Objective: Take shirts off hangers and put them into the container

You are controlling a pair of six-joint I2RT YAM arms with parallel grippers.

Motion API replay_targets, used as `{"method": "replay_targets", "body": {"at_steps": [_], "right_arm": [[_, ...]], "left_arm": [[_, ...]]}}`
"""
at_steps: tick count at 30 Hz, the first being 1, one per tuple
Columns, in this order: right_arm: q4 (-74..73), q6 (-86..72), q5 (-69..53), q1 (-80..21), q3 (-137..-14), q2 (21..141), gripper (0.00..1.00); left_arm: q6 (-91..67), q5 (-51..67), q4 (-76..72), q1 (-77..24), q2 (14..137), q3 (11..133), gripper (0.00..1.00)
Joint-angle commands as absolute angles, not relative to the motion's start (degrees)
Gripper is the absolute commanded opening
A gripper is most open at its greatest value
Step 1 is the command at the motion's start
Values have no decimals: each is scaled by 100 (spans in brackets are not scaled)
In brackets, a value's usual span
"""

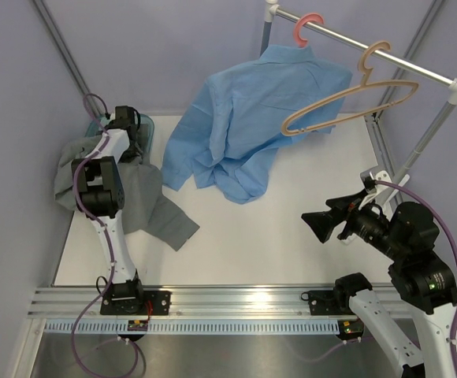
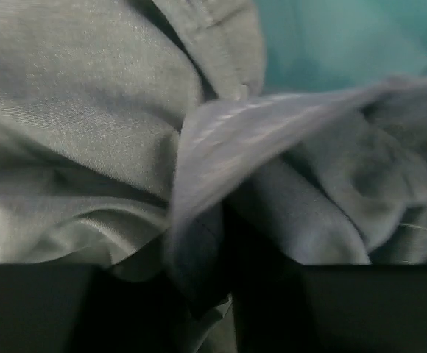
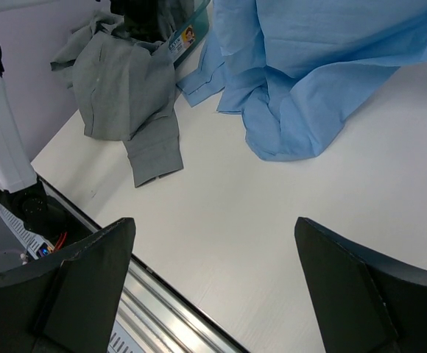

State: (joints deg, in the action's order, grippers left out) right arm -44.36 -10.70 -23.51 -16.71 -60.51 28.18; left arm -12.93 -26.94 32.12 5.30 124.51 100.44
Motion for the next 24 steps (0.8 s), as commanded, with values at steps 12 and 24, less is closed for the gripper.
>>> {"method": "replay_targets", "body": {"at_steps": [12,24], "right_arm": [[-4140,-1019,-2531,-1652,-5845,2497,100],[-4148,-1099,-2698,-1652,-5810,2101,100]], "left_arm": [[-2012,-1828,3568,230,9327,9934,99],[-3497,-2188,3595,-1810,6549,5751,99]]}}
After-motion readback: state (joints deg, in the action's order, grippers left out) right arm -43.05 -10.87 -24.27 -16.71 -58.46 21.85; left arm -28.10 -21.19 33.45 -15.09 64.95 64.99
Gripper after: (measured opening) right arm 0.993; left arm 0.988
